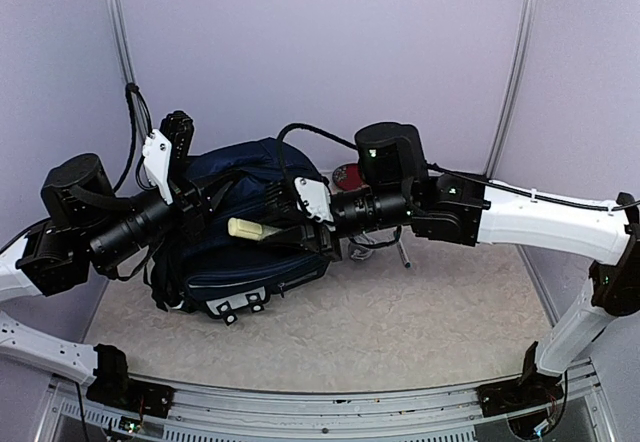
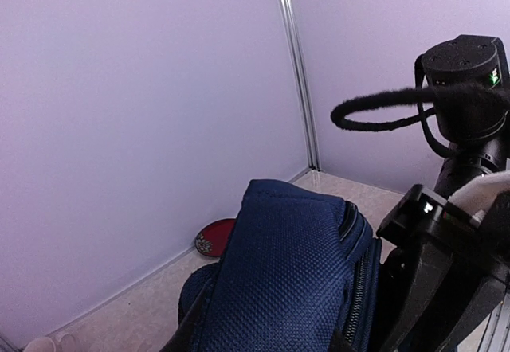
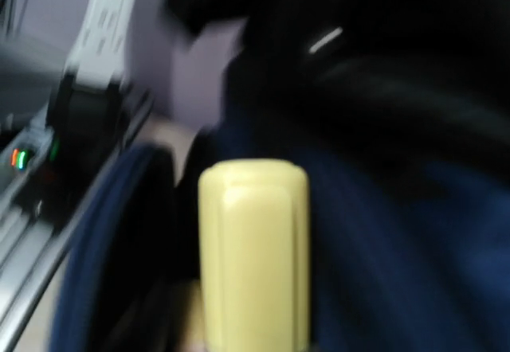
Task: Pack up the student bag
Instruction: Place the pen in the upper front pocket of the bag, then pick up the pen from the center of the board.
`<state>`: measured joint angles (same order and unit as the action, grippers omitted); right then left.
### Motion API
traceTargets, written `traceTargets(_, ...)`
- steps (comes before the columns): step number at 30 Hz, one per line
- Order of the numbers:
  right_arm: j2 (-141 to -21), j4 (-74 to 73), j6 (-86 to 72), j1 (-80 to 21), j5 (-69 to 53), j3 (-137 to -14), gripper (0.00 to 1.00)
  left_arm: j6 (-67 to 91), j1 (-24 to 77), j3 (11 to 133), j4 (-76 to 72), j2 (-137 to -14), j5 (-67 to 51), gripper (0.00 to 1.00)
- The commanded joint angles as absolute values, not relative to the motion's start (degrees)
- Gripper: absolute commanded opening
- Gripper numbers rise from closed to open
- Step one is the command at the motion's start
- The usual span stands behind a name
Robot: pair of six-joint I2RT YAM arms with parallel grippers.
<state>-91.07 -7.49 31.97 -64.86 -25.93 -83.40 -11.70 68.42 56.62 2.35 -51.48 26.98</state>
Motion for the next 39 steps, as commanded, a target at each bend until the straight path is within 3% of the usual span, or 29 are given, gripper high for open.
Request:
traceTargets(1,-91.1,-17.7,40.2,-66.4,-21.3,-86.0,0.23,-9.4,67.8,59.6,-4.2,-50.2,26.9,0.00)
traceTargets(4,-89.4,-16.6,38.6,-66.4,-19.1,-85.2,0.56,-9.6,67.8,59.7,-4.2,-50.4,26.8,0.00)
traceTargets(5,-88.6,-16.1,37.6,-66.4,-18.5,-85.4,0.63,-9.6,67.7,59.8,-4.2,-50.5,26.7,0.00)
traceTargets(7,-87.2,-16.1,34.5,-66.4,-19.2,-86.7,0.68,-9.6,67.8,59.8,-4.1,-50.5,26.7,0.00)
traceTargets(13,-79.0,-8.5,18.2,-62.4,-20.3,-86.4,0.65,-9.6,67.7,59.9,-4.0,-50.4,26.9,0.00)
traceTargets(16,-72.4,0.7,1.0,-49.4,-20.9,-79.8,0.65,-9.7,67.7,59.9,-4.1,-50.4,26.9,0.00)
traceTargets(20,-69.4,-1.4,-13.3,-34.5,-7.5,-72.8,0.63,-9.6,67.7,59.9,-4.1,-50.3,26.6,0.00)
traceTargets(26,-82.5,-17.8,-14.3,-26.8,5.7,-75.5,0.59,-9.5,67.6,60.0,-3.7,-50.2,26.7,0.00)
traceTargets(35,-107.4,-28.3,-11.8,-23.0,3.2,-85.3,0.45,-9.4,67.5,60.0,-3.3,-50.6,27.1,0.00)
traceTargets(39,-114.6,-30.9,-10.6,-23.0,2.0,-88.4,0.44,-9.7,67.5,60.0,-3.1,-50.8,27.3,0.00)
